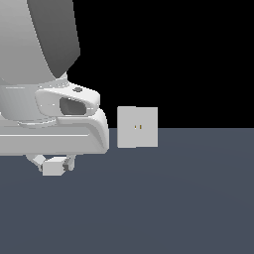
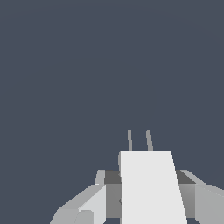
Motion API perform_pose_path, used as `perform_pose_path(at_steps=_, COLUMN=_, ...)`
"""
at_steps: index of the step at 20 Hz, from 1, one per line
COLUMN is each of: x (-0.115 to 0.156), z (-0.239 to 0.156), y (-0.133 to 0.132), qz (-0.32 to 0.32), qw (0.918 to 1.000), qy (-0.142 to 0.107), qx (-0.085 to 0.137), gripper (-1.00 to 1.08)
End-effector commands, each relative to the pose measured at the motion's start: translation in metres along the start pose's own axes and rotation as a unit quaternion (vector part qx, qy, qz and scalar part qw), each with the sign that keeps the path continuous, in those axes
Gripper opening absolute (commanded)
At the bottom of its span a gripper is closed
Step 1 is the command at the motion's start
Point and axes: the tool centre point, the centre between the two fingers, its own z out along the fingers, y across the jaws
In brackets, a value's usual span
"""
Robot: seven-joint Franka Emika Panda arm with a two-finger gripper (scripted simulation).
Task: Plug the charger into the wall socket.
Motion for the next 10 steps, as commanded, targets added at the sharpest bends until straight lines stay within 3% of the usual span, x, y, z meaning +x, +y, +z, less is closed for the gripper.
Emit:
perform_pose_path(at_steps=1, x=0.001, z=-0.006, y=0.013, qz=-0.003, qw=1.0000, qy=0.001, qx=0.001, gripper=-1.00)
perform_pose_path(at_steps=10, x=0.006, z=-0.031, y=0.069, qz=-0.017, qw=0.9998, qy=0.001, qx=0.008, gripper=-1.00)
